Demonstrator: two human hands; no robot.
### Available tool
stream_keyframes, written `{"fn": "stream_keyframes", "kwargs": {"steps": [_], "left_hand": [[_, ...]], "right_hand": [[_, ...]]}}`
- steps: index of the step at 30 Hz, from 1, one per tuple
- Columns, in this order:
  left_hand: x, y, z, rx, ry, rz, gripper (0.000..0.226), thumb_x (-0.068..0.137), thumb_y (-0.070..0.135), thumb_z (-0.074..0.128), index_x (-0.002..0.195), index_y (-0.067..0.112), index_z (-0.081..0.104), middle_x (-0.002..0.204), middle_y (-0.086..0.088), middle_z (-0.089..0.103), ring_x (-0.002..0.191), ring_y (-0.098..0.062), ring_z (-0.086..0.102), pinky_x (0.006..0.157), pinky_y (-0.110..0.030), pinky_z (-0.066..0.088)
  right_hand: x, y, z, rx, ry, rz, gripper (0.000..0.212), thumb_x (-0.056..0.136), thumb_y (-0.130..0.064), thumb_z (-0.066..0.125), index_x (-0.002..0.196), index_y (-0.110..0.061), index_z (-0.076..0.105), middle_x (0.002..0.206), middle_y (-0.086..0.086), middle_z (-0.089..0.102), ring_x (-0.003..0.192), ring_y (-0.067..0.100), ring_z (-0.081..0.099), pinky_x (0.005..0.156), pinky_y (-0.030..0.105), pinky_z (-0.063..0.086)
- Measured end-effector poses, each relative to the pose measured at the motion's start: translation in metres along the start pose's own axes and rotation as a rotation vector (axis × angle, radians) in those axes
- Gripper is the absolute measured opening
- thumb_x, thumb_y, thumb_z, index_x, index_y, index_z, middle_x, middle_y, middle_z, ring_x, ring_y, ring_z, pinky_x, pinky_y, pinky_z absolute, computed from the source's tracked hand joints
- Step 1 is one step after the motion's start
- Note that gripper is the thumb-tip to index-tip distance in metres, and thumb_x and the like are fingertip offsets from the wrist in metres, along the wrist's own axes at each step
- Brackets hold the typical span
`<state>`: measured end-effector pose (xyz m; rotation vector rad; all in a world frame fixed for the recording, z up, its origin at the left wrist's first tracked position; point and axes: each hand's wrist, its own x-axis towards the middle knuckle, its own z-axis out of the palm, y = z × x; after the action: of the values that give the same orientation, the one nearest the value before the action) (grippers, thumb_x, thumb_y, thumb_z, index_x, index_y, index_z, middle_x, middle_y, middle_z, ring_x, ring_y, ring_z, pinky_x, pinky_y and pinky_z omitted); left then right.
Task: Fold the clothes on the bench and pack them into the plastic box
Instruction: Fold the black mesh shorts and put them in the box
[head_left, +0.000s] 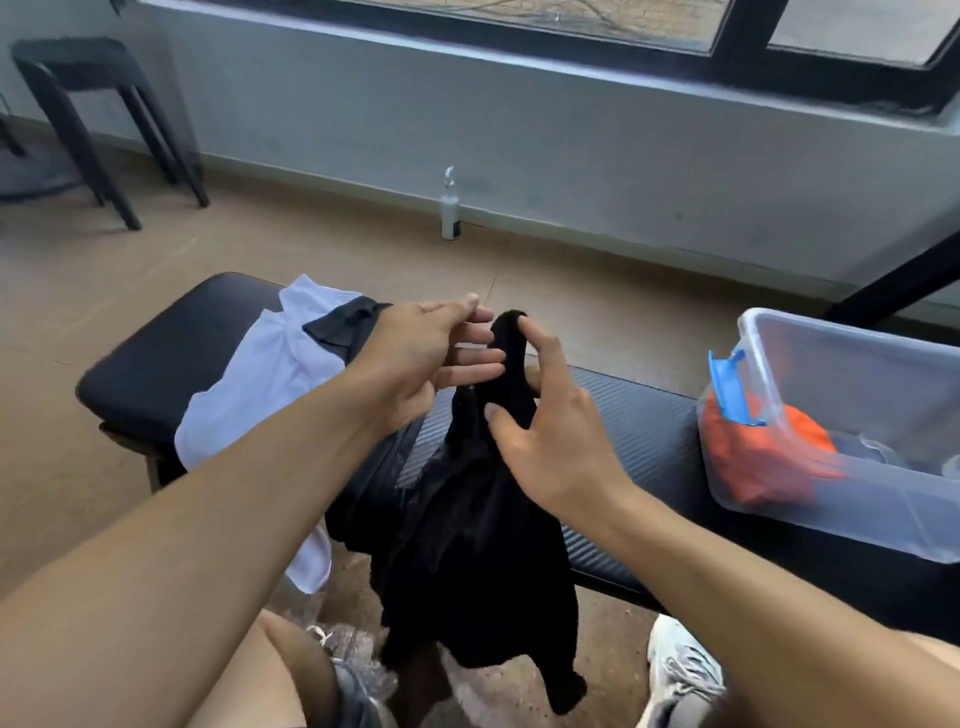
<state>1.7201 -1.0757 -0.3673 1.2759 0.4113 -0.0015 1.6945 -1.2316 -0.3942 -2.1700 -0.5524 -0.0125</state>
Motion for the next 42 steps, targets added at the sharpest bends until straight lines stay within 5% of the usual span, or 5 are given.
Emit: {"fn": "stream_keyframes", "kwargs": {"steps": [6,12,17,32,42], "left_hand": [[0.000,-0.012,0.008,-0.143,-0.082,-0.055,0.011,0.098,0.010,0.060,0.099,0.001,0.065,0.075,-0.008,0.066,0.070,-0.022,0.073,0.070,-0.031,0.062],[0.003,-0.006,-0.015,0.527,-0.155,0.278,0.053,0.078,0.040,0.082,0.126,0.029,0.061,0.121,0.009,0.068,0.115,-0.007,0.064,0.098,-0.027,0.049],[-0.002,0.000,-0.025,0.437,-0.363,0.249,0.014,0.090,0.021,0.072,0.096,0.009,0.069,0.096,-0.008,0.075,0.090,-0.021,0.071,0.084,-0.036,0.056],[0.033,0.033,-0.121,0.130,0.579,0.488,0.023,0.094,0.029,0.067,0.074,0.025,0.057,0.072,0.008,0.059,0.064,-0.006,0.053,0.065,-0.026,0.047],[0.006,0.018,-0.072,0.289,0.276,0.508,0.017,0.090,0.027,0.073,0.074,0.021,0.070,0.072,0.002,0.069,0.067,-0.014,0.061,0.067,-0.031,0.050]], "right_hand": [[0.003,0.010,0.014,0.270,-0.076,0.161,0.085,0.085,-0.021,0.070,0.147,-0.050,0.021,0.140,-0.006,0.059,0.120,0.014,0.064,0.097,0.047,0.055],[0.017,0.012,-0.006,0.411,-0.088,0.131,0.075,0.094,0.004,0.060,0.142,-0.048,0.039,0.121,-0.006,0.067,0.097,0.017,0.073,0.077,0.046,0.063],[0.018,0.008,-0.014,0.408,-0.159,0.073,0.066,0.090,0.004,0.066,0.132,-0.045,0.052,0.107,-0.005,0.062,0.091,0.019,0.072,0.073,0.045,0.064],[0.016,0.010,-0.058,0.473,-1.006,0.293,0.022,0.083,-0.002,0.074,0.103,-0.009,0.072,0.107,0.014,0.075,0.098,0.026,0.072,0.087,0.033,0.057],[0.073,0.000,-0.047,0.665,-0.316,0.448,0.023,0.095,-0.002,0.059,0.110,-0.009,0.074,0.104,0.015,0.077,0.085,0.022,0.074,0.073,0.029,0.061]]}}
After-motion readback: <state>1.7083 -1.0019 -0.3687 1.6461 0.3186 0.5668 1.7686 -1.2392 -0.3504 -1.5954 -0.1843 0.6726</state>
